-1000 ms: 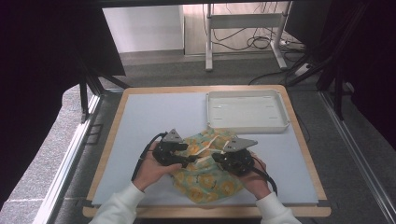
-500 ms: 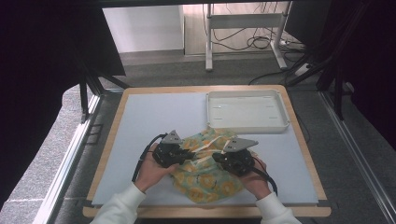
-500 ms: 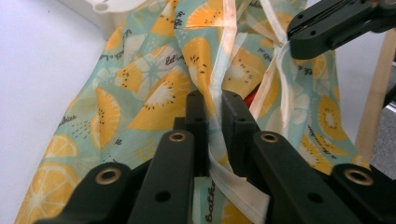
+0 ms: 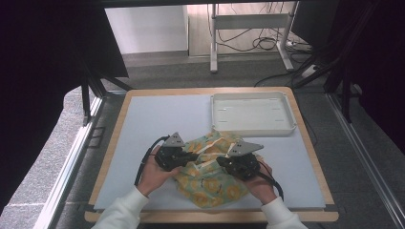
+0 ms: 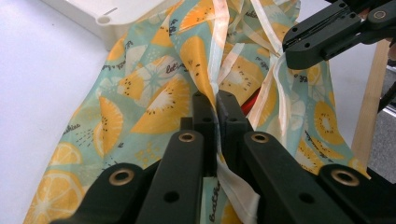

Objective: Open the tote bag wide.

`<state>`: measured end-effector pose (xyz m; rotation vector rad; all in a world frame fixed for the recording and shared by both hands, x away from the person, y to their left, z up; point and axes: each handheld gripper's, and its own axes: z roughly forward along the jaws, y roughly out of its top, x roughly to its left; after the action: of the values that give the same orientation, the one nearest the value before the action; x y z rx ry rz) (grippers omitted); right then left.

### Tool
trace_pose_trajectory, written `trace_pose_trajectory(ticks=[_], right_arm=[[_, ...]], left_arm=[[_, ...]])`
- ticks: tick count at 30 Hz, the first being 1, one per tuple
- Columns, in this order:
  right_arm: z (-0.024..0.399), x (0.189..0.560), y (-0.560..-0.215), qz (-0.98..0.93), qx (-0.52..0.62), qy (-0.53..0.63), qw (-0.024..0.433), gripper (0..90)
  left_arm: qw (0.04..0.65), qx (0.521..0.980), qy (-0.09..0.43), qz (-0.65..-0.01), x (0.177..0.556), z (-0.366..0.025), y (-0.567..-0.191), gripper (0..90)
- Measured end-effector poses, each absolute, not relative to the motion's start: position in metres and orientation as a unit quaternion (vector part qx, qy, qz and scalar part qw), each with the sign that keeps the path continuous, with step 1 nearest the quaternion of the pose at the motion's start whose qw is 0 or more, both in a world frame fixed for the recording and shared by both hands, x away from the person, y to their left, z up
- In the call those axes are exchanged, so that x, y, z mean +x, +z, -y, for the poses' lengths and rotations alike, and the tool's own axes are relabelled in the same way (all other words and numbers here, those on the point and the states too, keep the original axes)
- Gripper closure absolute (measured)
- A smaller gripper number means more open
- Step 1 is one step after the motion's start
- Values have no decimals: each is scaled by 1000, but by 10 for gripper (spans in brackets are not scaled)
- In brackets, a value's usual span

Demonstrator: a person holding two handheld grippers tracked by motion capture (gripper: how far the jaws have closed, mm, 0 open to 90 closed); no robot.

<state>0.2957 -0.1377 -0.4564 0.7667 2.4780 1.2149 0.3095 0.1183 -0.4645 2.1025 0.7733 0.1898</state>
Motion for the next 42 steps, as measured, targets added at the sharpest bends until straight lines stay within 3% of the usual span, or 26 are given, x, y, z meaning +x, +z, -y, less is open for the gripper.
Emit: trace_pose_trajectory(ticks=[23,42], right_arm=[[144,280,-456,-855,260,435,108,872],[140,253,-482,-878,241,407,69,872]], left_arm=[[450,830,89,-318,325,-122,-457,895],[443,820,116,-343,348,-126,-456,895]])
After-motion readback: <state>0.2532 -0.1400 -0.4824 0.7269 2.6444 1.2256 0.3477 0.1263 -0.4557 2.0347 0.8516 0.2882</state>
